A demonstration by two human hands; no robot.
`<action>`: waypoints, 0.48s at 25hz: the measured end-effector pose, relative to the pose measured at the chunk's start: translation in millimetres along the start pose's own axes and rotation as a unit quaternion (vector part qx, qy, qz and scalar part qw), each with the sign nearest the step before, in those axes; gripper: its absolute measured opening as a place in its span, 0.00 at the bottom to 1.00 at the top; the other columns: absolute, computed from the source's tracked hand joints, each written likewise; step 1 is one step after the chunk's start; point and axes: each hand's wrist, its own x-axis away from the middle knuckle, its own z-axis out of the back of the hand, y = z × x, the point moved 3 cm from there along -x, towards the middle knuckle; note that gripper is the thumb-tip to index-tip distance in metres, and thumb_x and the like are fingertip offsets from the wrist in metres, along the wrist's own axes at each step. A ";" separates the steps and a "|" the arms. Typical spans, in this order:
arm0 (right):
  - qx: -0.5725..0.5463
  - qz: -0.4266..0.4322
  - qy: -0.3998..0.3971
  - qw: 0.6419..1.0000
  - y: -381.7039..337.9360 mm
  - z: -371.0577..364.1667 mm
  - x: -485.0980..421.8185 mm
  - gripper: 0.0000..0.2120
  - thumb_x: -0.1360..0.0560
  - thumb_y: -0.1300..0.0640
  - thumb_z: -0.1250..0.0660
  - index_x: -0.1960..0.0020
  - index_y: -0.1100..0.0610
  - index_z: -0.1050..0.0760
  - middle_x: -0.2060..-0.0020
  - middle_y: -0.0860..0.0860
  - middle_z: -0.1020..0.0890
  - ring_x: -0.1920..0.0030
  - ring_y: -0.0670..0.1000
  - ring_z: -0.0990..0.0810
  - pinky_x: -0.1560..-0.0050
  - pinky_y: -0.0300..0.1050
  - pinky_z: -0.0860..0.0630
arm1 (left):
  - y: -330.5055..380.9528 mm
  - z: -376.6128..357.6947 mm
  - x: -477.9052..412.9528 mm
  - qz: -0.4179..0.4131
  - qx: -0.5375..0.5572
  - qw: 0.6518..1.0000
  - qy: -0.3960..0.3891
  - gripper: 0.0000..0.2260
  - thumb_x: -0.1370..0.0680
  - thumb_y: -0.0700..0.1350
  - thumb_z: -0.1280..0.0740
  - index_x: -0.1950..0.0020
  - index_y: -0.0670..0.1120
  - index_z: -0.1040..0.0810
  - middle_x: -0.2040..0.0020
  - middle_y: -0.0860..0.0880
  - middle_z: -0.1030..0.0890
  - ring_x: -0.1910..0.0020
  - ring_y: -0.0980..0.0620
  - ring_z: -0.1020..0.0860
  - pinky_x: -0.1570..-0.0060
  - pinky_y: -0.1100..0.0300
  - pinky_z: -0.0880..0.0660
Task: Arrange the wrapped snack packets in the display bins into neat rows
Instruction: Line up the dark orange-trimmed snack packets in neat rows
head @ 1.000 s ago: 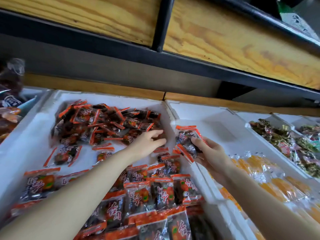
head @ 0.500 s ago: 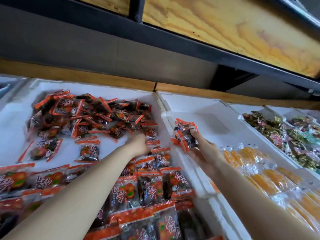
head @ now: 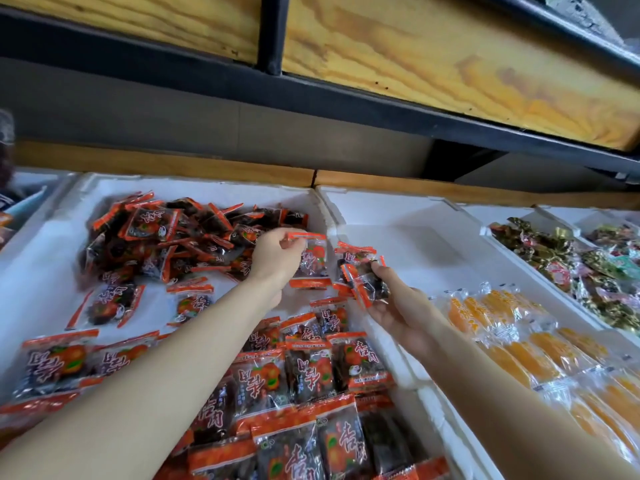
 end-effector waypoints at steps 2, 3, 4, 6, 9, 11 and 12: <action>-0.015 -0.004 -0.027 1.000 1.6 -6.3 9.6 0.08 0.24 0.58 0.34 0.51 0.63 0.21 0.63 0.53 0.17 0.66 0.49 0.20 0.66 0.39 0.20 | 3.8 1.3 16.1 0.031 0.047 0.998 -0.006 0.09 0.20 0.42 0.37 0.42 0.46 0.20 0.44 0.49 0.21 0.45 0.51 0.25 0.49 0.60 0.32; -0.020 -0.002 -0.037 0.999 1.3 -7.3 14.3 0.08 0.24 0.59 0.35 0.51 0.63 0.21 0.63 0.54 0.17 0.66 0.49 0.19 0.66 0.39 0.20 | 4.7 3.2 25.2 0.043 0.055 0.998 0.000 0.08 0.19 0.42 0.37 0.44 0.48 0.20 0.45 0.50 0.22 0.45 0.52 0.26 0.49 0.59 0.33; -0.018 0.002 -0.049 0.999 0.4 -8.2 20.0 0.08 0.24 0.60 0.35 0.52 0.63 0.20 0.62 0.54 0.17 0.66 0.49 0.19 0.65 0.39 0.20 | 4.7 6.3 33.8 0.059 0.059 0.996 0.012 0.07 0.19 0.43 0.38 0.46 0.49 0.21 0.45 0.51 0.24 0.46 0.52 0.28 0.48 0.58 0.34; -0.005 0.010 -0.075 0.997 -0.7 -9.3 33.3 0.08 0.23 0.60 0.36 0.53 0.63 0.20 0.61 0.55 0.17 0.64 0.49 0.19 0.62 0.40 0.19 | 4.6 14.2 49.6 0.094 0.079 0.992 0.042 0.07 0.18 0.44 0.40 0.49 0.51 0.22 0.43 0.50 0.25 0.46 0.51 0.29 0.46 0.56 0.33; 0.016 0.019 -0.090 0.996 4.4 -12.8 51.2 0.08 0.24 0.60 0.34 0.51 0.64 0.20 0.57 0.57 0.16 0.60 0.51 0.19 0.58 0.44 0.19 | 5.9 19.5 77.1 0.183 0.158 0.969 0.058 0.07 0.18 0.45 0.39 0.43 0.50 0.23 0.37 0.46 0.24 0.41 0.48 0.26 0.39 0.54 0.31; 0.033 0.029 -0.074 0.996 6.1 -15.2 64.8 0.12 0.26 0.60 0.32 0.46 0.65 0.23 0.55 0.59 0.17 0.59 0.52 0.19 0.58 0.44 0.19 | 14.3 18.2 100.4 0.248 0.267 0.931 0.005 0.11 0.19 0.49 0.38 0.39 0.46 0.23 0.40 0.43 0.20 0.45 0.46 0.21 0.46 0.53 0.25; 0.046 0.034 -0.067 0.996 5.9 -16.4 72.0 0.15 0.27 0.60 0.31 0.43 0.65 0.24 0.53 0.60 0.17 0.59 0.52 0.18 0.59 0.42 0.18 | 19.4 17.8 112.1 0.265 0.306 0.914 -0.030 0.14 0.19 0.51 0.38 0.40 0.45 0.23 0.44 0.41 0.18 0.47 0.44 0.19 0.50 0.52 0.24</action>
